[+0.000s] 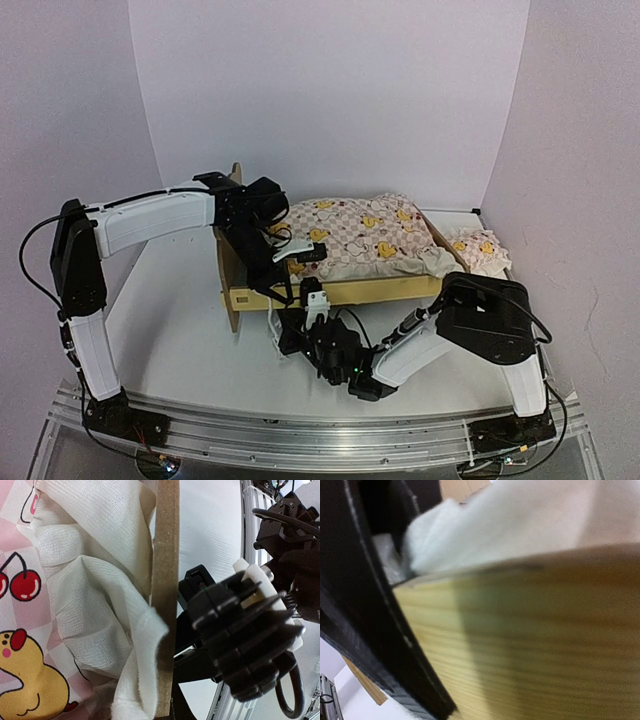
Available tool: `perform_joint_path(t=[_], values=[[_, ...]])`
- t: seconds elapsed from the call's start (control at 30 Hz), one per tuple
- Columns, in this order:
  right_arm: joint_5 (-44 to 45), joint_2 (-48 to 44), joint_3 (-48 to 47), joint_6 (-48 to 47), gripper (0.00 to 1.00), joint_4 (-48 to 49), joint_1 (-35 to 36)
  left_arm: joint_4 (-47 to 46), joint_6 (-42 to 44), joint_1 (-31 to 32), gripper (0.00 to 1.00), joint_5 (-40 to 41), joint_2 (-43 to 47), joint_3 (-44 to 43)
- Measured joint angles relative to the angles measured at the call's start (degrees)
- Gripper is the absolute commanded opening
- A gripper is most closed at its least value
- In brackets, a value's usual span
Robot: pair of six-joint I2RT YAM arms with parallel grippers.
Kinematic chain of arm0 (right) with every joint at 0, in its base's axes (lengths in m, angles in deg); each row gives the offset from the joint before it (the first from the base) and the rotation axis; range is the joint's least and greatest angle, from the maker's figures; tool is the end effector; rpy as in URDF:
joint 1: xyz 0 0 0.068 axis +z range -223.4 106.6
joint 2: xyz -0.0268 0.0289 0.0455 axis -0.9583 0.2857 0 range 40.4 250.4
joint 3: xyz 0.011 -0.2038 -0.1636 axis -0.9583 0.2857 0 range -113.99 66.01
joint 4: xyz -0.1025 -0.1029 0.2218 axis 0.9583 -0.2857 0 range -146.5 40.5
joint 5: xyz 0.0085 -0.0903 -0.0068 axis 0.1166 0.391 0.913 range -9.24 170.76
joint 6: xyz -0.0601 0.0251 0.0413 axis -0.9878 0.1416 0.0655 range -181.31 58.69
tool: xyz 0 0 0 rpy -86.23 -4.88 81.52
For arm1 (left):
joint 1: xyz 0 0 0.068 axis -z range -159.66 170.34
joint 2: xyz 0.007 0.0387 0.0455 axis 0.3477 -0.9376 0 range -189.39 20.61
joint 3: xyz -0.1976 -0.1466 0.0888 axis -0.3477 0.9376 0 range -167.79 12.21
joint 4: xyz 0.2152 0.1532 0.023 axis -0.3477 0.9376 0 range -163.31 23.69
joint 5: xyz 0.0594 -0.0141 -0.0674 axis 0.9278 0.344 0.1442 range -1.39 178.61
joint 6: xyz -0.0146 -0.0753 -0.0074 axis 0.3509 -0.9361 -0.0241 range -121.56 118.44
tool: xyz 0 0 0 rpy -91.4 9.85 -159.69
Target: Set up the pet bed
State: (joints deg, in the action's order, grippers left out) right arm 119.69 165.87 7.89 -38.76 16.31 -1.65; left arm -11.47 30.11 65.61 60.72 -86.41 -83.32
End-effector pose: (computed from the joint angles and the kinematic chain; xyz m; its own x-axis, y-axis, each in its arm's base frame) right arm 0.1778 0.4075 0.1092 -0.2156 0.2987 -0.9297 -0.4975 0.7856 0.3678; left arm 0.2511 -0.2969 0.2377 -0.1946 0.8557 -0.4794 0.9688 0.0911 -0.2307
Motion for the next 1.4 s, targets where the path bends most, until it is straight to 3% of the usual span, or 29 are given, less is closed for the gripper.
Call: perform_joint_path(t=[0.3,0.5,0.9,1.17,1.4], values=[[-1.84,2.29,-2.69,5.94,0.00,-10.65,-1.27,-6.82,6.67,-2.96,0.01,0.65,-4.50,4.39],[-3.87,4.51,-4.43,10.56,0.00,-14.87,-2.97,-13.56,9.31,-3.64,0.07,1.25,-6.67,7.89],[-11.04,4.31,-5.52,15.61,0.00,-22.29,-2.00,-18.56,11.09,-6.03,0.57,-0.96,-4.12,12.79],[-19.64,-1.82,-3.07,18.21,0.00,-33.45,-1.35,-13.48,17.73,-8.42,0.64,-9.06,1.91,12.40],[-28.04,-8.62,-1.69,18.06,0.00,-45.46,-1.57,-6.45,25.55,-11.81,0.63,-18.63,6.69,11.84]])
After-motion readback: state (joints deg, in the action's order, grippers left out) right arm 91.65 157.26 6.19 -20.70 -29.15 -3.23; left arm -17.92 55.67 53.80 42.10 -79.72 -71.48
